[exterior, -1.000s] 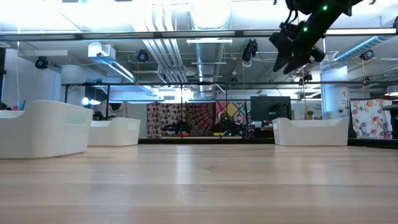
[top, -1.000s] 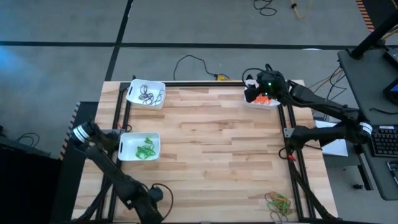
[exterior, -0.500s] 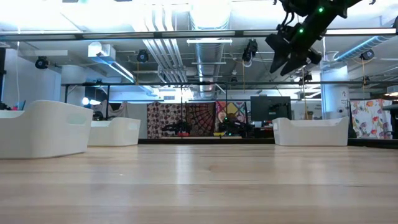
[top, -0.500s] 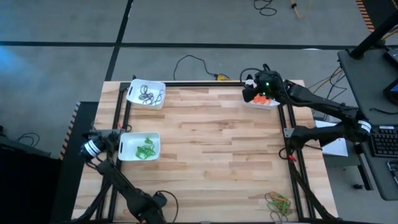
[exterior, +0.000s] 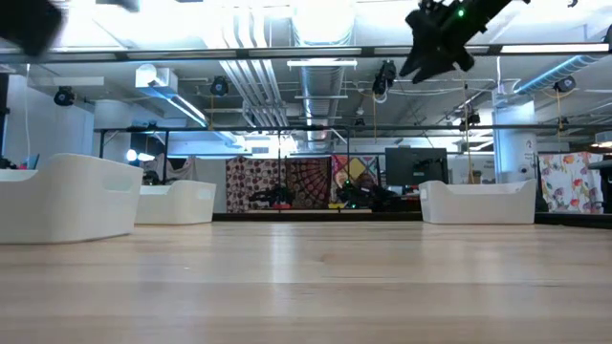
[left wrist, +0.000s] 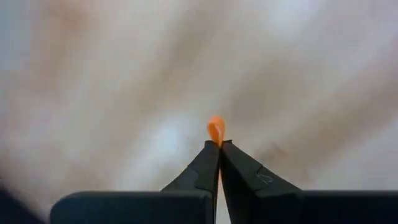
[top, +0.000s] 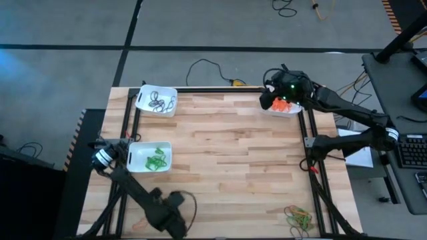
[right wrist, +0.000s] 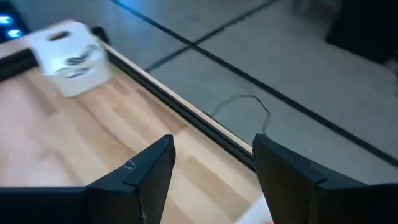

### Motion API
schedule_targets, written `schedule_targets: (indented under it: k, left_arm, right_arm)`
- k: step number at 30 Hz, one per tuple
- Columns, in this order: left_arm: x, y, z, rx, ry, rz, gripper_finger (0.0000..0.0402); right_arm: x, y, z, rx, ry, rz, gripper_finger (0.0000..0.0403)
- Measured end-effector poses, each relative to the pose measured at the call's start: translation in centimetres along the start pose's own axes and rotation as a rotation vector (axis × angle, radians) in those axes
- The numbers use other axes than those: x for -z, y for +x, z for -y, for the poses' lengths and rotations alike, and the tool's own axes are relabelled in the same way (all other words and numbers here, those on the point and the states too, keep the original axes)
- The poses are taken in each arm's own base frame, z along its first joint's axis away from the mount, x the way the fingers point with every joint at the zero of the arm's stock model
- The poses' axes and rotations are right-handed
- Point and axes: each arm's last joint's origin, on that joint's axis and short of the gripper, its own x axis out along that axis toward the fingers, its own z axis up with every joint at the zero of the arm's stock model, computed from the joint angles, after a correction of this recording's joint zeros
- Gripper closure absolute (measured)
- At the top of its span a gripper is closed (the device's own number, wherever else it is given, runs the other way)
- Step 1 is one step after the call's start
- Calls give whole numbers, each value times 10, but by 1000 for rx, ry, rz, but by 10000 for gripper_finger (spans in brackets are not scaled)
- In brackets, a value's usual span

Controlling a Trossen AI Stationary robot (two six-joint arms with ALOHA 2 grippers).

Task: Sort rubber bands into baskets
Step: Put the orange rubber band into the top right white bin

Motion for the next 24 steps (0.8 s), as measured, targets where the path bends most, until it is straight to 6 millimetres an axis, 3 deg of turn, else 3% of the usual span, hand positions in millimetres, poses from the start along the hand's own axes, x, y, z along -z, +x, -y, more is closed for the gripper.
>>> schedule_targets:
  k: [3, 8, 13, 17, 21, 24]
  left_arm:
    - [-21, -12, -7, -18, 30, 106, 401]
    - [-71, -18, -13, 61, 161, 303, 401]
    - [-156, -4, -13, 246, 311, 485, 401]
    - [-217, 5, -17, 383, 418, 605, 402]
    - [-252, 18, -24, 377, 473, 629, 402]
    - [-274, 30, -22, 406, 517, 637, 402]
  right_arm:
    - [2, -2, -11, -121, -91, -6, 193]
    - [28, -1, -42, -401, -227, -87, 196]
    - [81, -1, -74, -569, -393, -217, 208]
    - [127, -8, -98, -686, -389, -322, 211]
    - [165, -21, -119, -789, -409, -373, 211]
    - [195, -23, -127, -770, -453, -413, 211]
